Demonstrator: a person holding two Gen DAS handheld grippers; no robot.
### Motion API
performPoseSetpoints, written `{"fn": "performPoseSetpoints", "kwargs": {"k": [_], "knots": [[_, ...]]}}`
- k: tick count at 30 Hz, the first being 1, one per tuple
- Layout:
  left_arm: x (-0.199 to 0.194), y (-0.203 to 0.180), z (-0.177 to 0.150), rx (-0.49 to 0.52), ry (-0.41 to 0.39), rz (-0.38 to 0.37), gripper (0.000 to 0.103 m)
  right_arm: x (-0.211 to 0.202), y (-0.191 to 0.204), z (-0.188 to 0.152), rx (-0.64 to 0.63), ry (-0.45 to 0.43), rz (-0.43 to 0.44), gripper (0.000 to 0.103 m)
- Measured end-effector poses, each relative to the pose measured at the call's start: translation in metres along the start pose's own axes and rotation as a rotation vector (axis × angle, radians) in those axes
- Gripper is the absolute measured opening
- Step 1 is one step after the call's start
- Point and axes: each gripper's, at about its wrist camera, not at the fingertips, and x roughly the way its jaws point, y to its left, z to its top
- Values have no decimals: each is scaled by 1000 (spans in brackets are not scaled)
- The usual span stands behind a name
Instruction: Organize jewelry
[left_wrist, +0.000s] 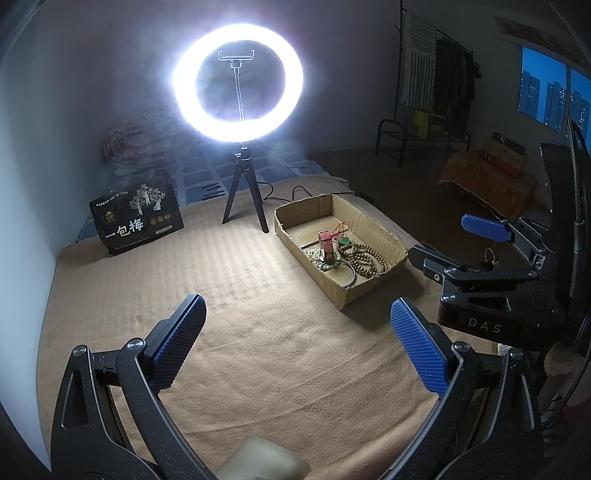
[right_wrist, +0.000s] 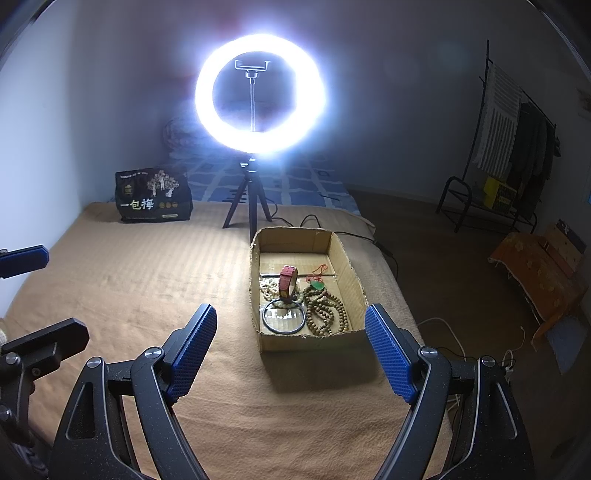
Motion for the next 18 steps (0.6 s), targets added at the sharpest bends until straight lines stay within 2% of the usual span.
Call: {"fn": "performPoseSetpoints", "kwargs": {"k": [18], "knots": [[0,-1,1,1,-2,-1,102,1,0,-1,-4,2,0,82]]}}
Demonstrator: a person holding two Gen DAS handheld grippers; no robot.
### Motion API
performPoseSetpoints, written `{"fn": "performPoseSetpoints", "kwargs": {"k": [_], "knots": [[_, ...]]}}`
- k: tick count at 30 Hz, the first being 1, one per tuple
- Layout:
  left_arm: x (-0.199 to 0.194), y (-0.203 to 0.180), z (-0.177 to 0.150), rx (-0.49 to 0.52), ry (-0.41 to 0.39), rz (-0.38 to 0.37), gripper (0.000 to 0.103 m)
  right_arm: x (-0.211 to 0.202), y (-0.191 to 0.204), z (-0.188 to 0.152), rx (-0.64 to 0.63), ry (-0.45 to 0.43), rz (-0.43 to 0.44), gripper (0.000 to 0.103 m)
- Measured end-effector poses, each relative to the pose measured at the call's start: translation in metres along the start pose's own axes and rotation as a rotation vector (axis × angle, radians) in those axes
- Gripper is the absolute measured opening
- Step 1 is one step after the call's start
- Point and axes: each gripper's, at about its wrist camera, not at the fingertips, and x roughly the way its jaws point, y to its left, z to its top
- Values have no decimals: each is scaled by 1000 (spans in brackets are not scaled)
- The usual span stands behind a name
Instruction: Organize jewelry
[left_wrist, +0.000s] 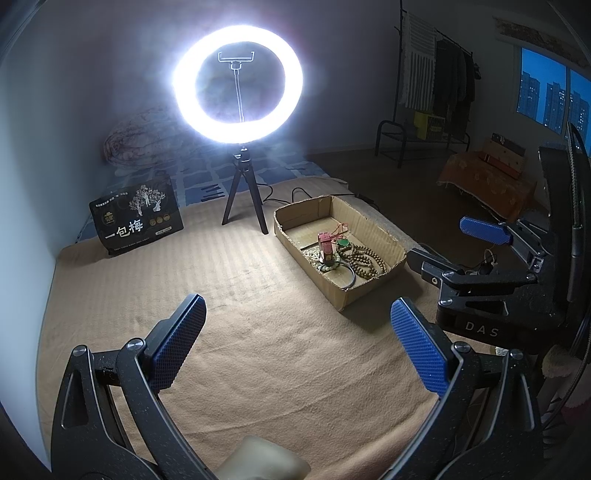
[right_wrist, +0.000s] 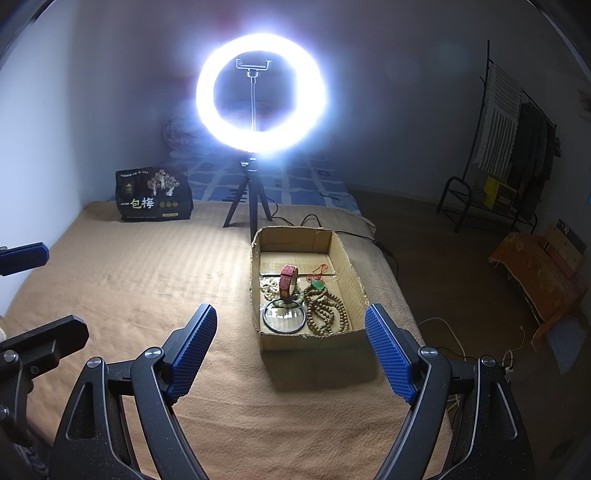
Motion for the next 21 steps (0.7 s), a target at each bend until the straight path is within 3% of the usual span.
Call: {"fn": "performPoseSetpoints", "kwargs": {"k": [21], "knots": [[-3,-1,3,-23,2,-20,102,1,1,-1,-10,-1,0,82]]}}
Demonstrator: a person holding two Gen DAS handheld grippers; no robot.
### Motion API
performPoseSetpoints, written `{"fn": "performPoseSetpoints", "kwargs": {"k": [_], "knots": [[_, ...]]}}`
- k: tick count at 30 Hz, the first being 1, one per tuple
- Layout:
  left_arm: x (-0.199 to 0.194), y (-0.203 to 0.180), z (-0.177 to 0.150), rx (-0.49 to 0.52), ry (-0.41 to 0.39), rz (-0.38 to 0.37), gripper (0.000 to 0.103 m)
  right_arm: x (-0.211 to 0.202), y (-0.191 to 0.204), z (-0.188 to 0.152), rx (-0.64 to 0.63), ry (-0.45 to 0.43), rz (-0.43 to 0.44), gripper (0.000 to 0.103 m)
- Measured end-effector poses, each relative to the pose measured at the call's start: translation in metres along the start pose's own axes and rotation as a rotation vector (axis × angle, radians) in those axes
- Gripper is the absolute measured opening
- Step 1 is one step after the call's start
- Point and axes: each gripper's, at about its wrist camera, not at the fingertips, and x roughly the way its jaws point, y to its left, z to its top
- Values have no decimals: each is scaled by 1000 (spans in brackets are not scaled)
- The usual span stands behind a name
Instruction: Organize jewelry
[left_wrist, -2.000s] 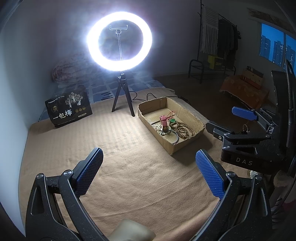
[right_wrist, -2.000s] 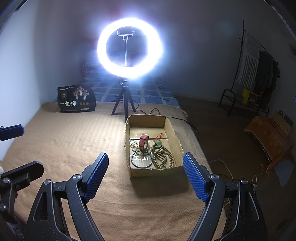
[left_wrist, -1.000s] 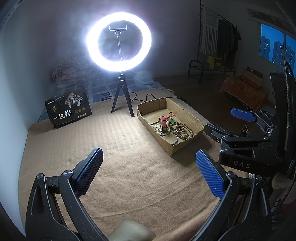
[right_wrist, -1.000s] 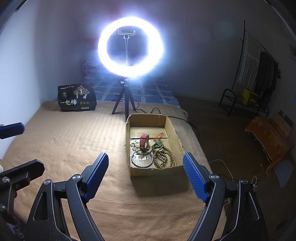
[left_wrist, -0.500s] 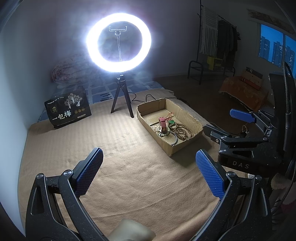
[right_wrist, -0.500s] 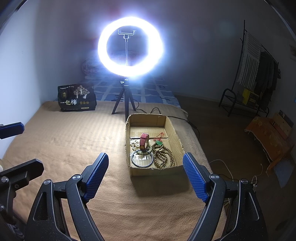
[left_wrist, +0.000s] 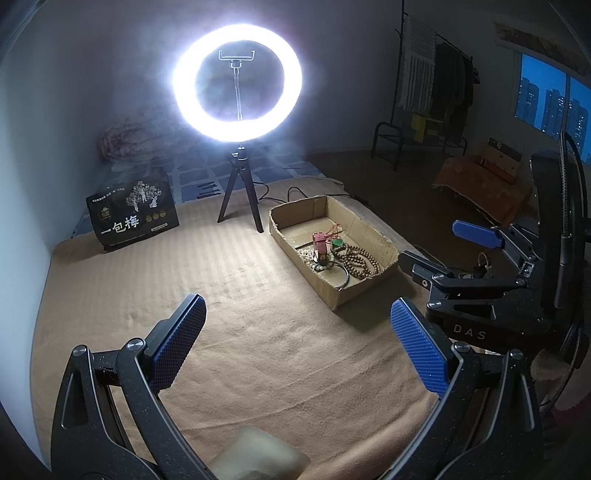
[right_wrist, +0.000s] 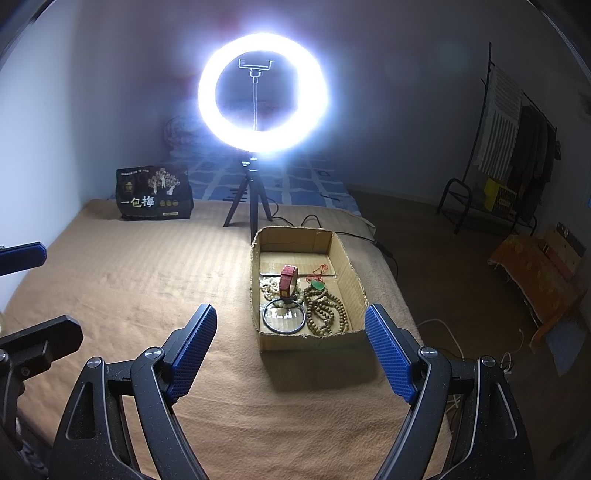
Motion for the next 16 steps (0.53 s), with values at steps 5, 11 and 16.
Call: {"fn": "performPoseSetpoints", "kwargs": {"k": [5,11,16], "knots": [[0,2,0,-8,-4,26,102,0,0,0,-4,0,0,82],[-3,2,-3,-1,-11,46,102,0,0,0,-9,0,1,82],[-11,-3,-5,38,-63,81,102,-1,0,0,-12,1,1,82]]}}
